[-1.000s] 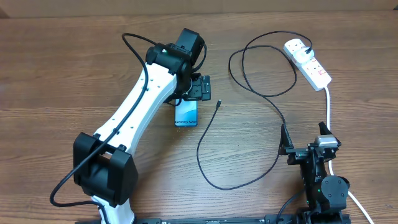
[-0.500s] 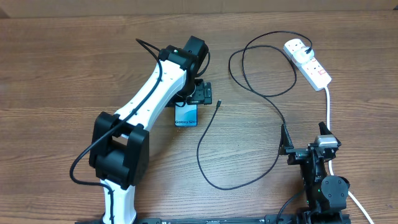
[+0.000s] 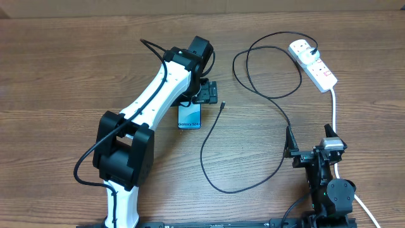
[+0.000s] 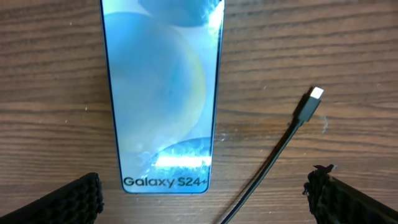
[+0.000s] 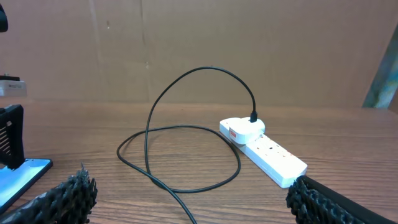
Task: Plug charger to phone and switch on socket
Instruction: 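Lower the left gripper onto the phone and align with its edges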
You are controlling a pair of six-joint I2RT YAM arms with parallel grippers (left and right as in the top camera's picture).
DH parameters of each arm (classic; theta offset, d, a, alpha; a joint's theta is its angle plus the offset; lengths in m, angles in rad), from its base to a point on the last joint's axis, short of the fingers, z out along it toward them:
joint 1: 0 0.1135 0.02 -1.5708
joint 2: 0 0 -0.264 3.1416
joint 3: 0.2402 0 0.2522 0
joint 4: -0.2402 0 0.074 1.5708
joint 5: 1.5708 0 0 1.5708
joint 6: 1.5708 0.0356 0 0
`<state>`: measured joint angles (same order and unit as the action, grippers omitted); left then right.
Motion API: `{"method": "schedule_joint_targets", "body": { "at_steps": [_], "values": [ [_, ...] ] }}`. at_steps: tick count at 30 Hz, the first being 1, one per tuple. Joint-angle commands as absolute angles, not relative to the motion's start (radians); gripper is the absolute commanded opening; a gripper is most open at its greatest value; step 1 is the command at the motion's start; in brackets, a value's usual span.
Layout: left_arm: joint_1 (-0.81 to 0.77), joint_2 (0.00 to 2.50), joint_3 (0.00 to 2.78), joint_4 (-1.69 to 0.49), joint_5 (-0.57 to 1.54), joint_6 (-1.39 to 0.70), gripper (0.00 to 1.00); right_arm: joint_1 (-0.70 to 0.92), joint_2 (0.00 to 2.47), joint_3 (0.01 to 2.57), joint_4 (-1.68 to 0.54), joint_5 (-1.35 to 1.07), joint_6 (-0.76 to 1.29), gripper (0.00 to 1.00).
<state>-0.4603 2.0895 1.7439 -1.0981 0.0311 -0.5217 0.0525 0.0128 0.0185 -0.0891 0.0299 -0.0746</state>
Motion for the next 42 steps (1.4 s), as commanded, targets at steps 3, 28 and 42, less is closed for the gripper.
{"method": "schedule_joint_targets", "body": {
  "at_steps": [3, 28, 42],
  "values": [
    [-0.458, 2.106, 1.756, -1.060, -0.003, -0.521, 1.00, 0.048, 0.007, 0.008, -0.082, 0.028, -0.076, 1.00],
    [-0.399, 2.106, 1.728, -1.018, 0.045, -0.447, 1.00, 0.048, 0.007, 0.008, -0.082, 0.029, -0.076, 1.00],
    [-0.425, 2.106, 1.609, -0.971, 0.040, -0.400, 1.00, 0.048, 0.007, 0.008, -0.082, 0.028, -0.076, 1.00]
  ]
}}
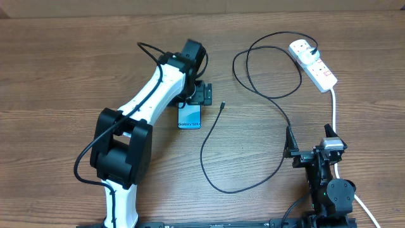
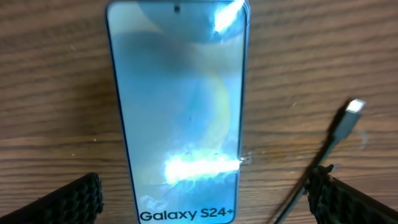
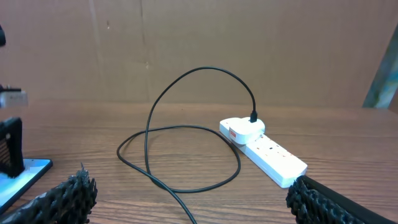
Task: Plug charger to phone and switch on socket
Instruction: 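Lower the left gripper onto the phone and align with its edges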
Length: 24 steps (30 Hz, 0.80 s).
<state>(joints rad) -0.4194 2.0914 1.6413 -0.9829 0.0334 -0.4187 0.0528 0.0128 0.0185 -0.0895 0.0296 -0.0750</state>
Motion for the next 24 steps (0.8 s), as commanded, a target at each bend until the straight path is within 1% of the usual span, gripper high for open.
{"method": "schedule_joint_targets", "body": {
  "at_steps": [1, 8, 13, 16, 19, 22, 24],
  "values": [
    [-0.425, 2.106, 1.597, -0.961, 0.040, -0.400, 1.00, 0.048, 0.007, 0.008, -0.082, 0.028, -0.076, 1.00],
    [-0.426, 2.106, 1.560, -0.929, -0.026, -0.408, 1.00, 0.048, 0.007, 0.008, -0.082, 0.028, -0.076, 1.00],
    [-0.426, 2.106, 1.557, -0.900, -0.034, -0.469, 1.00, 0.048, 0.007, 0.008, -0.082, 0.028, -0.076, 1.00],
    [-0.426, 2.106, 1.558, -0.885, -0.034, -0.473, 0.98, 0.048, 0.007, 0.008, -0.082, 0.028, -0.076, 1.00],
    [-0.426, 2.106, 1.563, -0.896, -0.027, -0.471, 0.91, 0.048, 0.007, 0.008, -0.082, 0.028, -0.076, 1.00],
    [-0.428, 2.106, 1.567, -0.916, -0.026, -0.471, 0.93, 0.048, 0.007, 0.008, -0.082, 0.028, -0.076, 1.00],
    [-0.432, 2.106, 1.567, -0.920, -0.033, -0.468, 1.00, 0.048, 0.007, 0.008, -0.082, 0.028, -0.076, 1.00]
  ]
}}
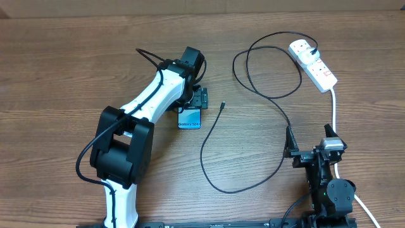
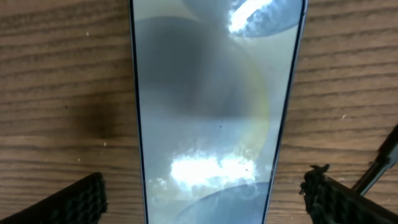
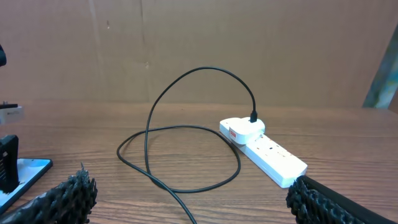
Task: Plug charger to phone and switch on socket
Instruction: 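Lower the left gripper onto the phone and align with its edges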
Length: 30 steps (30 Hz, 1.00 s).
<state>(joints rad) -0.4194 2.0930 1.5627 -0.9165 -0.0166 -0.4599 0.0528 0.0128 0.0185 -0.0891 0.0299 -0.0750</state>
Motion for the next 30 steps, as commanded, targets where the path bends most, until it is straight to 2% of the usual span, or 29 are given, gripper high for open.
{"method": "schedule_joint_targets", "body": {
  "at_steps": [1, 9, 30],
  "values": [
    [-0.434, 2.106, 1.567, -0.919, -0.036, -0.465, 1.00, 0.048, 0.007, 0.008, -0.082, 0.028, -0.076, 1.00],
    [-0.469, 2.106, 1.565, -0.893, -0.116, -0.475, 1.00, 0.048, 0.007, 0.008, -0.082, 0.028, -0.076, 1.00],
    [-0.429, 2.188, 1.565, -0.879, -0.050, -0.442, 1.00, 0.048, 0.007, 0.008, -0.082, 0.028, -0.076, 1.00]
  ]
}}
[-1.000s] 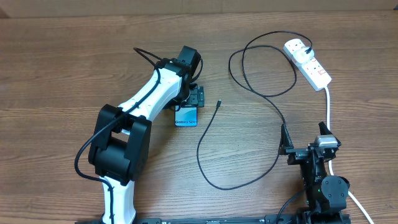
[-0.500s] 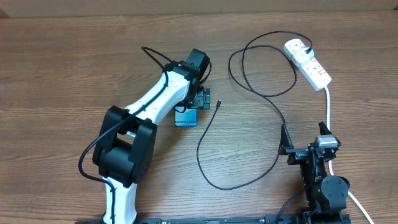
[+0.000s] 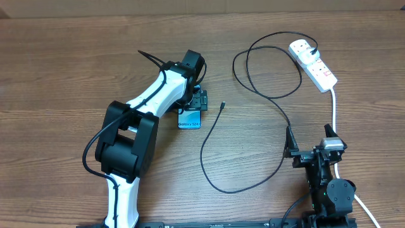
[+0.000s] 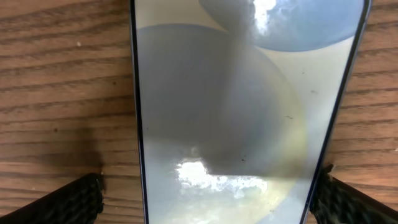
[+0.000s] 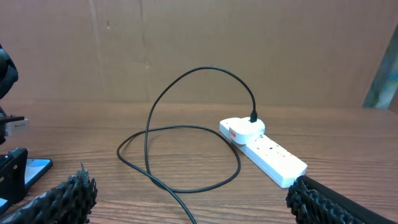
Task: Plug charger to phone and switch on socket
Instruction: 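Lower the left gripper onto the phone and align with its edges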
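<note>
The blue Galaxy phone (image 3: 189, 120) lies flat on the wooden table and its screen (image 4: 242, 112) fills the left wrist view. My left gripper (image 3: 197, 101) is low over it and open (image 4: 208, 190). Its fingers (image 4: 68, 202) stand on either side of the phone, the right one close against the edge. The black charger cable's free tip (image 3: 223, 104) lies just to the right of the phone. The cable loops back to a charger plugged into the white power strip (image 3: 314, 64), also seen as the power strip (image 5: 267, 152). My right gripper (image 3: 310, 154) rests open (image 5: 193, 199), far from all of them.
The black cable (image 3: 212, 164) snakes across the middle of the table, with a big loop (image 3: 266, 63) near the strip. The strip's white lead (image 3: 334, 107) runs down past my right arm. A cardboard wall (image 5: 199, 43) stands behind the table.
My left gripper has come lower over the phone, whose screen now looks larger between the open fingers. The cable tip has left the left wrist view. The right arm has not moved.
At first my left gripper hovered open over the phone's lower end, with the cable tip at its right. It then sat farther up the phone, then lower over the screen. Now its fingers flank the phone's sides. Phone, cable and right arm stayed put.
</note>
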You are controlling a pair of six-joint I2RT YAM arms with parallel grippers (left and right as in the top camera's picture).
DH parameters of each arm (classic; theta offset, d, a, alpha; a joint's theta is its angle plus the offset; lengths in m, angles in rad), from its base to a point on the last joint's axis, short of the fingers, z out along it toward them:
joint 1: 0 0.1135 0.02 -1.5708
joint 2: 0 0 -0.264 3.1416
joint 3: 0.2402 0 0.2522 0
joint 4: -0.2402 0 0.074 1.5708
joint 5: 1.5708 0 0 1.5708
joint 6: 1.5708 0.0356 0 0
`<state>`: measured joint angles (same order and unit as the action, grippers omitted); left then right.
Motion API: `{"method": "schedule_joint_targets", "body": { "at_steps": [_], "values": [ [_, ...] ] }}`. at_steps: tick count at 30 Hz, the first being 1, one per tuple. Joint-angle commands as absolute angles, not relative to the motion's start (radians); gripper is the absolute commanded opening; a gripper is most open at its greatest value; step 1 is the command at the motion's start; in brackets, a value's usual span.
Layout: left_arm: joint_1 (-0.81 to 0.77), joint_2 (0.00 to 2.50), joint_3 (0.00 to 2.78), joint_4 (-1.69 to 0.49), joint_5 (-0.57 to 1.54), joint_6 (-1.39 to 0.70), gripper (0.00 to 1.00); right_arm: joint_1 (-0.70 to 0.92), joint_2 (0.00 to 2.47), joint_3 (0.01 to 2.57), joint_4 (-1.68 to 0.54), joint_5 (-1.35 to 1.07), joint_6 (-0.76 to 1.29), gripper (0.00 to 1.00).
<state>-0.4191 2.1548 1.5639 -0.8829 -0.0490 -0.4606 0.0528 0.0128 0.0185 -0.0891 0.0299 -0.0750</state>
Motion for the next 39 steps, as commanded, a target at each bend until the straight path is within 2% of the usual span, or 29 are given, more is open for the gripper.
{"method": "schedule_joint_targets", "body": {
  "at_steps": [1, 11, 39],
  "values": [
    [-0.432, 2.188, 1.565, -0.879, -0.050, -0.442, 1.00, 0.048, 0.007, 0.008, -0.082, 0.028, -0.076, 1.00],
    [-0.478, 2.188, 1.565, -0.883, -0.086, -0.441, 1.00, 0.048, 0.007, 0.008, -0.082, 0.028, -0.076, 1.00],
    [-0.443, 2.188, 1.565, -0.855, -0.120, -0.480, 1.00, 0.048, 0.007, 0.008, -0.082, 0.028, -0.076, 1.00]
  ]
}}
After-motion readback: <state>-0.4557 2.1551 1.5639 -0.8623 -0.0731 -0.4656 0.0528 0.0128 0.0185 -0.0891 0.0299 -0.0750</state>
